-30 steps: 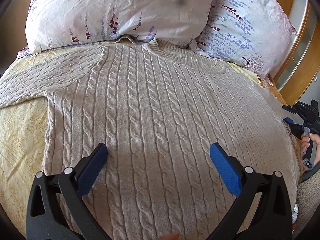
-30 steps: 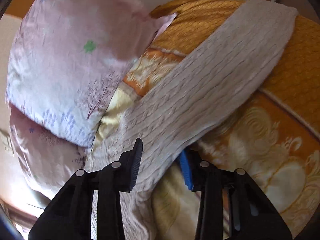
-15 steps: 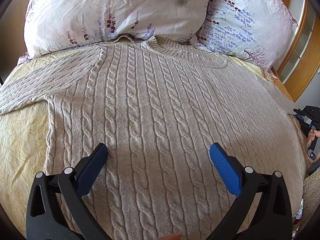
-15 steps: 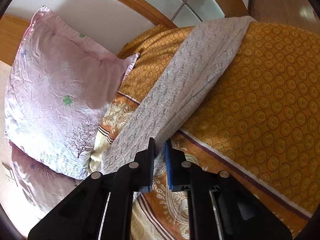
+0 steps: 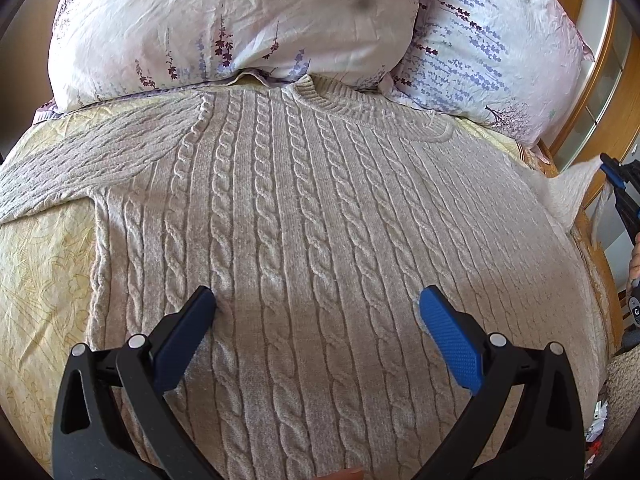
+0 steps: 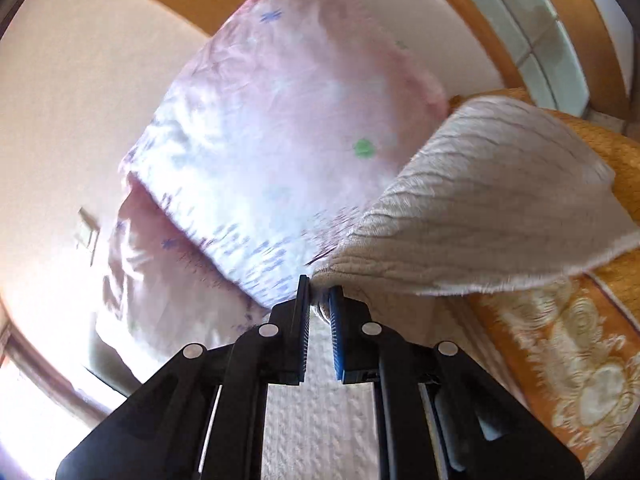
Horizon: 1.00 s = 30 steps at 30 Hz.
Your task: Fold small clothes
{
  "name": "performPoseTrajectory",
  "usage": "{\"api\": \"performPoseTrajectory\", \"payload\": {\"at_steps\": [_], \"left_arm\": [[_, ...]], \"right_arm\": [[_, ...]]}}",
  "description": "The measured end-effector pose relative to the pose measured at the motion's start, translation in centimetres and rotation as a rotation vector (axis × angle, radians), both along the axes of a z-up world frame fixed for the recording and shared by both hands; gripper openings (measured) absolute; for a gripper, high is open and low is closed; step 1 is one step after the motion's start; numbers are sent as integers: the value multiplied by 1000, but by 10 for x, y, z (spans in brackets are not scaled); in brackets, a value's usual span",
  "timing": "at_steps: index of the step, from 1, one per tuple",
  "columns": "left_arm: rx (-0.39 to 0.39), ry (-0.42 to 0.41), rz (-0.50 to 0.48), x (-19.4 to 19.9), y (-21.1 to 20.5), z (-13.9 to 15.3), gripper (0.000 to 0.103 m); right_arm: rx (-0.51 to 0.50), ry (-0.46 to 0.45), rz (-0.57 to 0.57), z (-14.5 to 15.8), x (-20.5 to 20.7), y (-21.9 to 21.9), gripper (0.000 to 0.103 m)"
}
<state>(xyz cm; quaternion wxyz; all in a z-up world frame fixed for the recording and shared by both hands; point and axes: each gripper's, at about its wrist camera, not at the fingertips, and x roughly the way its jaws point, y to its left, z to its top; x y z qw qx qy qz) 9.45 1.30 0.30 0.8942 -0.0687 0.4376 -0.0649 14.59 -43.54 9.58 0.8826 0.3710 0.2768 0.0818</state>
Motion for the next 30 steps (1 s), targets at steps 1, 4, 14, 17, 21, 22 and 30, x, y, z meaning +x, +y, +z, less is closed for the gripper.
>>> {"api": "performPoseTrajectory", "payload": {"at_steps": [1,4,14,17,21,22,30], "left_arm": [[-1,0,1,0,0,0,101],[-6,-1,2,0,0,1,101],[-7,-1,3,-1,0,1,101],[4,2,3,-1,-1,1,101],[13,4,3,0,-2,0,101],[12,4,3,1,-2,0,101],[9,4,2,1,-2,0,101]], "right_arm": [[-4,-5,53,0,5,16,10],[-15,22,197,-9,14,65,10],[-42,345,371,-84,23,145,19],[17,336,372,-73,14,133,46],[57,274,232,-55,-13,89,46],[79,278,169,-55,-17,74,46],[251,407,-154,-92,-27,-5,44]]}}
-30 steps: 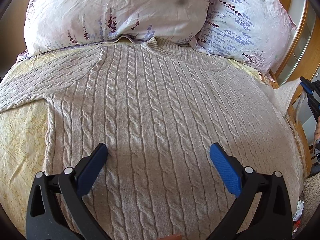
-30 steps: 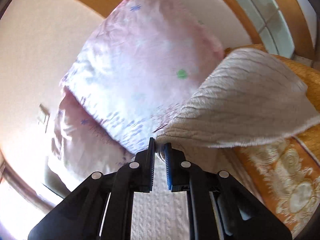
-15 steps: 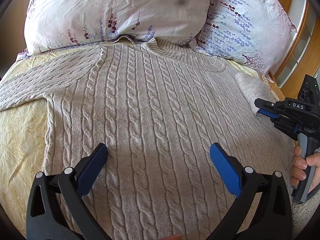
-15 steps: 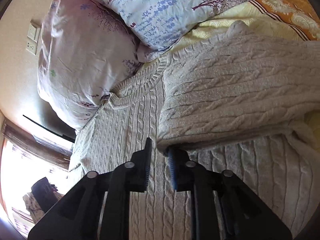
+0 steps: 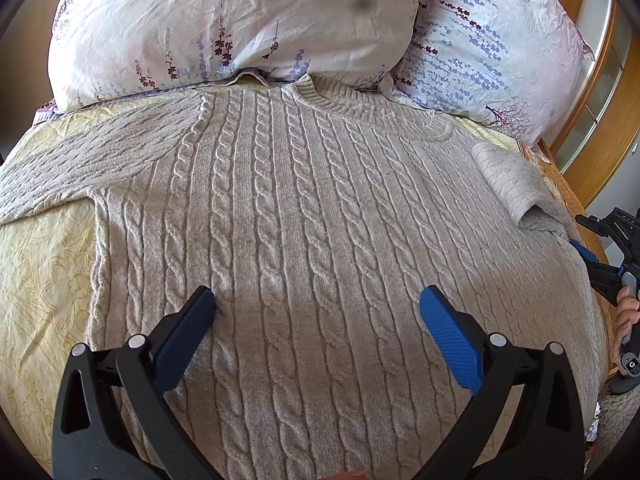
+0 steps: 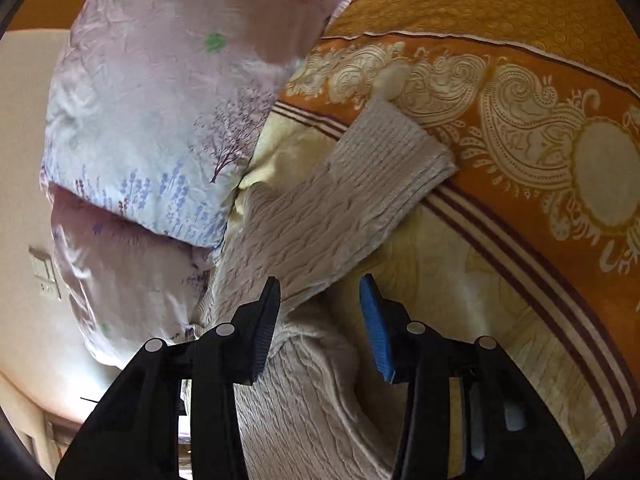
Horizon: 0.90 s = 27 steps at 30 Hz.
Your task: Fold small clothes
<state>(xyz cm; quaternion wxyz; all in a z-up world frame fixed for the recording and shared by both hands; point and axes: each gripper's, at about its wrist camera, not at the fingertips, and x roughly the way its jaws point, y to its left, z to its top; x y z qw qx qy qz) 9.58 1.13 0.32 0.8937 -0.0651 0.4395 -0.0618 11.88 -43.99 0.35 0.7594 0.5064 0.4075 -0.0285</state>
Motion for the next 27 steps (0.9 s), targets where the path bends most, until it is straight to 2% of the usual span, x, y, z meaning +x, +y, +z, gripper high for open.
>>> {"api": "performPoseTrajectory", "payload": {"at_steps": [2,4,6,9,13,16,20,23,27], "left_arm": [[0,0,0,0,0,0,101],[-1,0,0,0,0,0,101],[-2,-1,0,0,0,1,101],[-7,-2,1,0,0,2,101],[-15,-3,2,0,0,2,101],[-26,-6,3,-1,0,2,101],[-64,-15,4,-4,3,2,101],[-141,-34,4,-8,11,1,101],[-388,-85,39,-23,47,2,101]], "right_arm": [[3,7,-39,-5,3,-5,41],[-6,9,-87,-8,6,-11,32],[-30,16,-135,-11,9,-17,14],[-53,-17,-141,-5,17,-16,10],[-51,-194,-37,36,31,16,10],[-8,-303,97,63,50,58,10],[77,-387,282,71,76,125,9],[116,-384,399,60,96,177,9],[184,-305,520,32,114,241,9]]}}
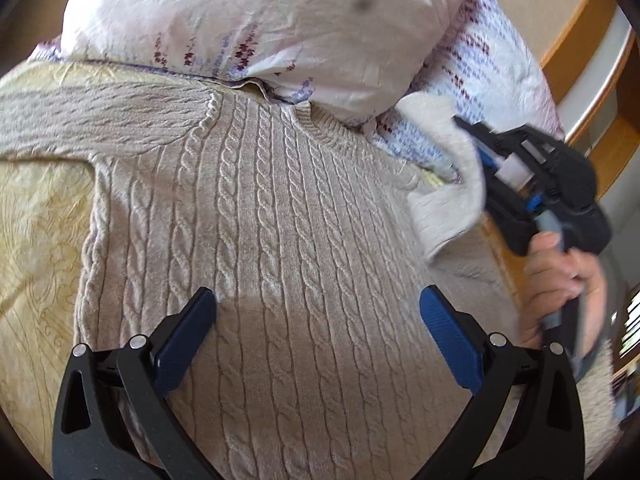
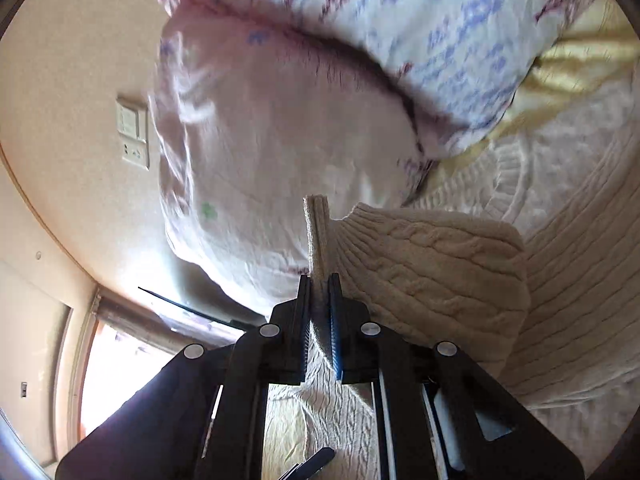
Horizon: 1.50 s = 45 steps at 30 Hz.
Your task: Fold small clothes
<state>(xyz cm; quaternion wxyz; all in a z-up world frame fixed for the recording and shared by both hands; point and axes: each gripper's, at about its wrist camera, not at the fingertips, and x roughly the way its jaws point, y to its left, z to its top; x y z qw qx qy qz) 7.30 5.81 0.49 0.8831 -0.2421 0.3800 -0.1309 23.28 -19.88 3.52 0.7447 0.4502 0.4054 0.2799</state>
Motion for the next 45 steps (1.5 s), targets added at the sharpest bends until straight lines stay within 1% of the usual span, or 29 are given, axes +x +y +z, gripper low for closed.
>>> {"api": "performPoseTrajectory", "payload": {"at_steps": [1,2,5,7,9,11,13,16,17,18,20,21,22,23,24,26,28,29,30,32,34,35,37,38,40,42,45], "left_arm": [[-27,-14,33,-6,10,2,101],[-26,-32,78,-13,20,5,101],[7,-111,185,-34,50,18,101],[49,-126,243,-40,68,25,101],[64,-163,269,-46,82,27,101],[43,-197,275,-48,96,27,101],[41,-190,294,-50,109,25,101],[60,-177,334,-52,120,22,101],[61,-173,343,-53,122,21,101],[58,-168,349,-53,123,20,101],[48,-159,354,-53,124,18,101],[42,-158,355,-53,124,17,101],[40,-159,355,-54,125,17,101],[39,-162,355,-55,126,17,101],[40,-167,353,-57,126,17,101],[30,-180,353,-59,128,18,101],[-3,-191,358,-62,132,17,101],[-14,-183,361,-62,133,16,101],[-14,-168,363,-60,134,14,101],[6,-151,342,-57,134,10,101],[28,-135,331,-54,134,6,101],[19,-126,326,-54,135,4,101],[-47,-119,306,-54,141,0,101],[-86,-122,304,-55,145,-1,101],[-120,-126,334,-59,153,-2,101],[-148,-137,366,-61,162,-4,101],[-238,-133,393,-60,177,-8,101]], "right_arm": [[-8,22,31,-8,2,15,9],[-19,37,61,-15,4,30,9],[-44,70,143,-29,6,70,8],[-74,88,189,-34,3,90,8],[-106,99,244,-38,-3,108,8],[-162,81,281,-33,-11,116,9],[-297,14,284,-17,-20,119,9],[-662,-189,283,9,-33,131,10],[-752,-234,287,13,-36,136,10],[-803,-255,299,14,-37,141,10],[-851,-257,314,11,-35,150,12],[-878,-260,318,9,-33,155,24],[-910,-270,320,7,-32,166,34],[-937,-286,323,3,-30,178,52],[-965,-302,324,2,-29,184,56],[-1001,-311,335,-4,-22,186,56],[-1039,-289,344,-11,-14,195,52],[-1049,-273,356,-16,-9,198,47],[-1060,-264,365,-21,-9,201,46],[-1109,-309,368,-23,-16,206,45],[-1143,-336,372,-22,-21,213,25],[-1156,-338,361,-21,-19,214,9],[-1088,-307,320,-16,-12,204,9],[-1031,-286,290,-12,-9,198,9],[-882,-270,256,0,-6,184,8],[-751,-278,277,8,-10,180,8],[-647,-268,333,9,-16,185,8]]}}
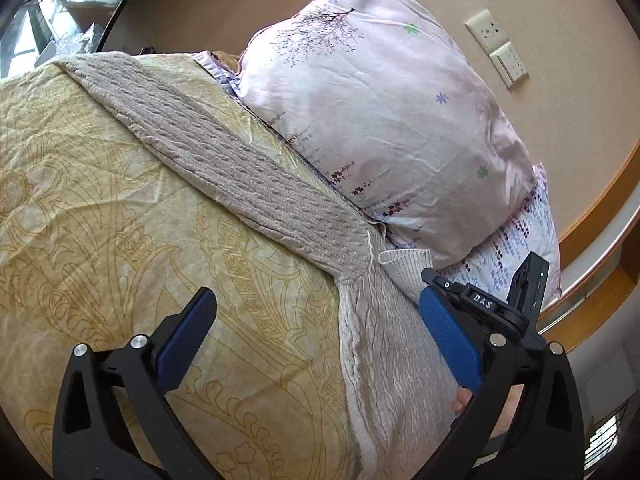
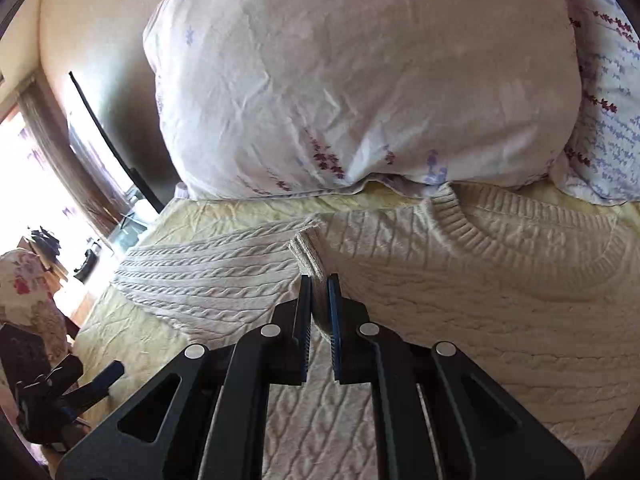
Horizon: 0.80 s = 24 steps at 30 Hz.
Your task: Fold small clothes
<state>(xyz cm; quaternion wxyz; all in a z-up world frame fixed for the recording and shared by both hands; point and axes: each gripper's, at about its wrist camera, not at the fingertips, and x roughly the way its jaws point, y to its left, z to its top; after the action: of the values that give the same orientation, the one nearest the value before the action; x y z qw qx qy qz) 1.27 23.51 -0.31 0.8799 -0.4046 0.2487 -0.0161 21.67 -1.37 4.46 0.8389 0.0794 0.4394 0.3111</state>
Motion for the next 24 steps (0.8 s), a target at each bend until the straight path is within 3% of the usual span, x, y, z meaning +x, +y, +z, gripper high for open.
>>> {"api": "performPoseTrajectory", "payload": {"at_steps": [3,6,7,8,9,11,12,16,19,20,21,24], "left_arm": [[-10,0,22,3,8,3,101],[-45,13,27,7,18,2,101],[-63,24,33,10,23,2,101],[-81,34,40,12,28,1,101],[-95,36,47,14,33,1,101],[-120,46,68,18,42,1,100],[-134,52,78,20,48,1,100],[-172,84,124,29,65,-1,95],[-200,99,141,33,72,-1,94],[-206,101,142,33,73,-1,94],[-207,101,142,33,74,-1,94],[-186,109,138,33,71,-1,95]], "right_arm": [[45,76,47,-13,-2,12,8],[-69,121,98,-31,-7,30,12],[-67,136,107,-31,-11,26,14],[-44,142,117,-28,-15,23,27],[-11,154,129,-23,-20,17,53],[54,154,131,-6,-34,-7,83],[77,143,139,1,-41,-17,85],[106,116,92,15,-65,-66,85],[175,142,-99,12,-74,-138,83],[198,120,-194,13,-79,-166,73],[177,67,-287,18,-85,-191,59],[-86,-134,-476,38,-101,-244,55]]}}
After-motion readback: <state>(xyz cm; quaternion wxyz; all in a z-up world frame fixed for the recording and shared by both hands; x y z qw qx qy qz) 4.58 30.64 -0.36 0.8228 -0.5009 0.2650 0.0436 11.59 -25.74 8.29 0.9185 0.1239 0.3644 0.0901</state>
